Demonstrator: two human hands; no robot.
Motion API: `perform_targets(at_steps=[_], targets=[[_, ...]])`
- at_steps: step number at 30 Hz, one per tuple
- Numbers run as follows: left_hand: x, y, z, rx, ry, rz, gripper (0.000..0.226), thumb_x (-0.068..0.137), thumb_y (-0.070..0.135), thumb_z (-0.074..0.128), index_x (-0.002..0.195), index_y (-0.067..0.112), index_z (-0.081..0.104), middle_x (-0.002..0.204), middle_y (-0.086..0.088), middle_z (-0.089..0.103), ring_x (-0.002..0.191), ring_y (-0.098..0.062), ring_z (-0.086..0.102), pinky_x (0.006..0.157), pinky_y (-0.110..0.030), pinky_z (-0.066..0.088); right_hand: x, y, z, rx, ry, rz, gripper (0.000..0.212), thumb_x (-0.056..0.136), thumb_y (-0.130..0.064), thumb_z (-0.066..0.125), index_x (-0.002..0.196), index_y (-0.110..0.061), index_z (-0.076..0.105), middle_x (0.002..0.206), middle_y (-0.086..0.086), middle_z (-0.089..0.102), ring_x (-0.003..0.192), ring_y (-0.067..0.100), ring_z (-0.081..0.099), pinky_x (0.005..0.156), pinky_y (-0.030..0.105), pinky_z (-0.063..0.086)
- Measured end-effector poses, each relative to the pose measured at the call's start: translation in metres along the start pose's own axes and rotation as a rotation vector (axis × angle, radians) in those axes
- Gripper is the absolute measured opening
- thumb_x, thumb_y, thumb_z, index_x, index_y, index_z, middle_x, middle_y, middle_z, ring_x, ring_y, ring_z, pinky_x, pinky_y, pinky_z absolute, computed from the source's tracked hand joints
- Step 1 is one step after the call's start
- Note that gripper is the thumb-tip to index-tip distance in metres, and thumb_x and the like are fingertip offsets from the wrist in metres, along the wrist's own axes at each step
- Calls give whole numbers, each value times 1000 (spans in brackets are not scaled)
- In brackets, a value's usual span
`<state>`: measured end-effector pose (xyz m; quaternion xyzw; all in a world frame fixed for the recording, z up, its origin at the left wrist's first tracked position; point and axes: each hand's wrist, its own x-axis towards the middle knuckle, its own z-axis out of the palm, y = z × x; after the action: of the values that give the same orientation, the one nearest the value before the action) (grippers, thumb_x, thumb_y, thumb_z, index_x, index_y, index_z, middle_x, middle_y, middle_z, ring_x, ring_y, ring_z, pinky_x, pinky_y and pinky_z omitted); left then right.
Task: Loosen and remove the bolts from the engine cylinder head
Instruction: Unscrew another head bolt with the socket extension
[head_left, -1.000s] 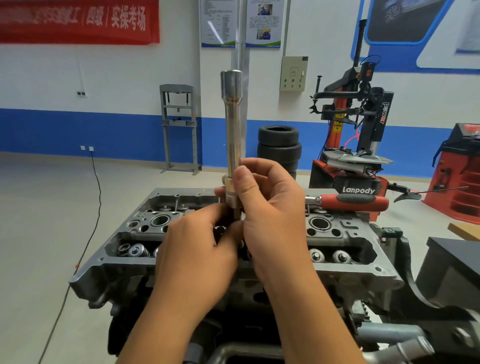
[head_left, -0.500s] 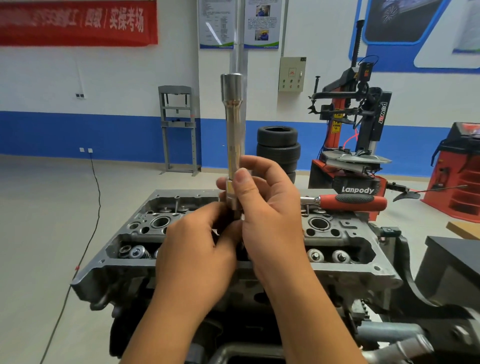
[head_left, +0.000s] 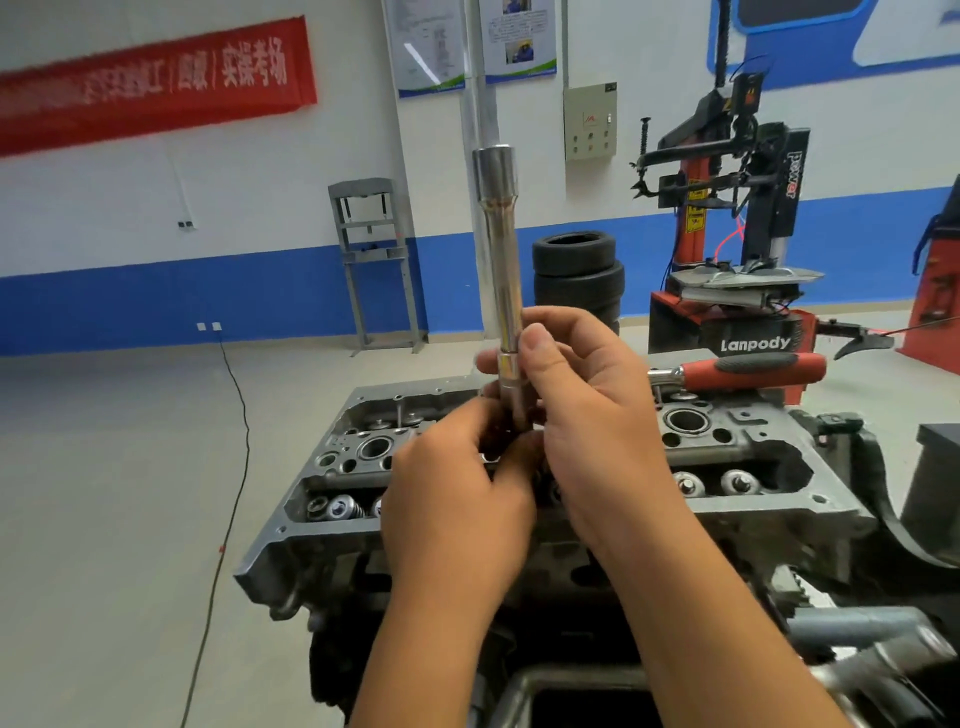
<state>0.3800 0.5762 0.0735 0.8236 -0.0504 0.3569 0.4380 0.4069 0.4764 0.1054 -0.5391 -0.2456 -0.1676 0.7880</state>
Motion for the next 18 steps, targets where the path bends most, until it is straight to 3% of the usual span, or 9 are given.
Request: perform_targets(at_steps=[2,4,6,8,12,15,18], targets=[[-1,0,3,21,40,-8,5,85,48,70,89,45,69,80,25,72,76,-7,68,69,-41,59,-1,-1,-1,-21,-4,-11,5,98,-19,70,100,-15,71,89,6,77,78,16,73,71,30,62],[-1,1,3,39,38,-9,19,79,56,63,91,43,70,79,25,72,74,-7,68,68,-41,59,-2,0,-2,-48,13,-54,6,90,-16,79,94,-17,75,81,1,73,70,15,68,67,30,61],[-1,4,0,32,-23,-3,33,81,62,53,103,46,71,86,24,74,83,-11,70,73,-42,59,-3,0,-3,-62,23,-78,7,90,-15,78,93,-21,78,77,0,70,69,11,64,68,29,59],[0,4,-2,0,-97,-5,34,85,55,51,111,47,70,96,22,76,94,-13,72,80,-44,59,-2,1,-3,-68,16,-74,7,94,-17,74,97,-23,77,81,0,74,74,13,68,75,31,60],[0,1,-2,-13,-17,-26,17,86,47,66,102,44,70,90,24,75,87,-13,72,78,-44,59,-1,2,-4,-30,-22,-18,9,103,-18,62,106,-23,69,94,6,78,91,16,76,79,34,63],[-3,4,0,32,38,-40,19,82,53,68,100,47,69,82,24,73,77,-10,70,72,-42,59,-2,1,-4,-43,-37,-38,5,94,-20,76,97,-21,72,88,2,77,78,14,73,67,27,60],[-3,6,-1,73,11,-21,33,79,62,55,103,45,71,86,22,74,81,-13,70,72,-43,59,-1,4,-6,-94,1,-97,9,89,-16,81,93,-22,77,80,1,74,72,14,69,68,32,61]])
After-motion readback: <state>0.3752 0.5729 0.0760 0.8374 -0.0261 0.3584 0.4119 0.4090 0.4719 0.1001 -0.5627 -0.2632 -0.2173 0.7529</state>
